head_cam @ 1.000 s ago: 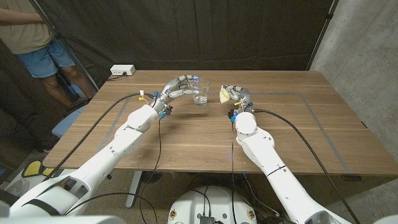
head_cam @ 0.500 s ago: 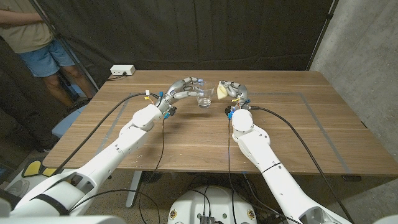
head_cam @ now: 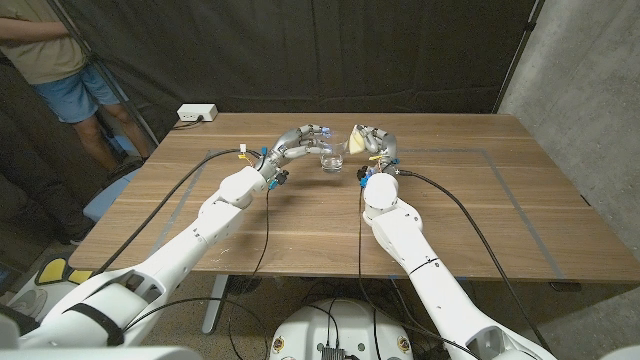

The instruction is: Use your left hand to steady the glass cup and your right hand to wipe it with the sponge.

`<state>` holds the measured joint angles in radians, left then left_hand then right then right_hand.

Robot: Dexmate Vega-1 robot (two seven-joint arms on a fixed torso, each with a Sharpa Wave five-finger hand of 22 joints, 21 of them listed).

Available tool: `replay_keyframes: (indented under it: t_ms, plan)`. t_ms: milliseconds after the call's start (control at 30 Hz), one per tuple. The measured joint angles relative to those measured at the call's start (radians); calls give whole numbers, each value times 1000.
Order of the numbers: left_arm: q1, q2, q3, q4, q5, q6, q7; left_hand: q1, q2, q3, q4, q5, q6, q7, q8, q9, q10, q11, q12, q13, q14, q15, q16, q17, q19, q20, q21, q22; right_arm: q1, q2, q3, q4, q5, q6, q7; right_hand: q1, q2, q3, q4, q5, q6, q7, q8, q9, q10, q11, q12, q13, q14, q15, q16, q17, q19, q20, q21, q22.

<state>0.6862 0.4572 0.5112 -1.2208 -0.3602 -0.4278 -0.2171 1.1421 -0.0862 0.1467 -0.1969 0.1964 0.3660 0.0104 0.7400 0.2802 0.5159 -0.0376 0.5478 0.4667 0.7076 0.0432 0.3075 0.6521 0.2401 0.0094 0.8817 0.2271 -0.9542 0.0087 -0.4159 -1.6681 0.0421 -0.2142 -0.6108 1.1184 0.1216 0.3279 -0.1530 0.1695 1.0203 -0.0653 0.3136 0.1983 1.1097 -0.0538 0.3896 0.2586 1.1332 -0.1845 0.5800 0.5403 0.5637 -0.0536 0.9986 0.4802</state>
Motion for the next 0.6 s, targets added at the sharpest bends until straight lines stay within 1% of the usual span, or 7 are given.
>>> replay_keyframes:
  t_ms: [33, 100, 133, 233, 367, 600]
  plan:
    - [-1, -1, 0, 1, 0, 0, 1, 0, 0, 0, 0, 0, 0, 0, 0, -1, 0, 0, 0, 0, 0, 0, 0, 1, 0, 0, 1, -2, 0, 4, 0, 3, -2, 34, -45, 0, 0, -3, -3, 0, 0, 0, 0, 0, 0, 0, 0, 0, 0, 0, 1, 0, 0, 0, 2, 0]
    - [-3, -5, 0, 5, 1, -1, 4, 0, 0, 2, -2, 0, 0, 0, 4, -4, 0, 0, 0, 0, 0, 0, -2, 4, 0, 0, 1, -4, 0, 13, 1, 9, 1, 42, -55, 0, 0, -3, -3, 0, 3, 4, -2, 0, 0, 0, 0, 0, 0, 0, 1, 0, 0, 0, 5, 0]
    - [-5, -8, 0, 8, 1, -3, 6, 0, 0, 3, -3, 0, 0, 0, 4, -5, 0, 0, 0, 1, 0, 0, -3, 6, 0, 0, 1, -4, 0, 27, 5, 15, 10, 50, -63, 5, -5, -3, -3, 0, 3, 4, -2, 0, 0, 0, 0, 0, 0, 0, 1, 0, 0, 0, 8, 1]
    - [-8, -12, 0, 11, 3, -4, 8, 0, 0, 4, -4, 0, 0, 0, 8, -5, 0, 0, 0, 2, 0, 0, -6, 9, 0, 0, 2, -4, -3, 44, 13, 22, 26, 59, -73, 8, -3, -3, -3, 0, 5, 5, -2, -1, 0, 0, 0, 0, 0, 0, 5, 5, -4, 4, 11, 5]
    - [-13, -16, 0, 16, 5, -4, 13, 0, 0, 4, -4, -3, 0, 0, 9, -5, 0, 0, 1, 2, 0, 0, -6, 9, 0, 0, 8, -4, -9, 65, 18, 32, 41, 69, -79, 8, -3, -3, -3, 5, 5, 5, -2, -1, 0, 0, 0, 4, 0, 0, 4, 8, -9, -2, 20, 5]
    - [-20, -21, 3, 19, 6, -4, 10, 0, 0, 4, -4, 0, -2, -2, 10, -5, 0, 0, 0, 3, 0, 0, -9, 13, -3, 3, 13, -4, -16, 76, 13, 40, 55, 94, -71, 8, -3, -3, -3, 5, 5, 6, -2, -1, 0, 0, 0, 4, 0, 0, 4, 12, -13, 2, 30, 9]
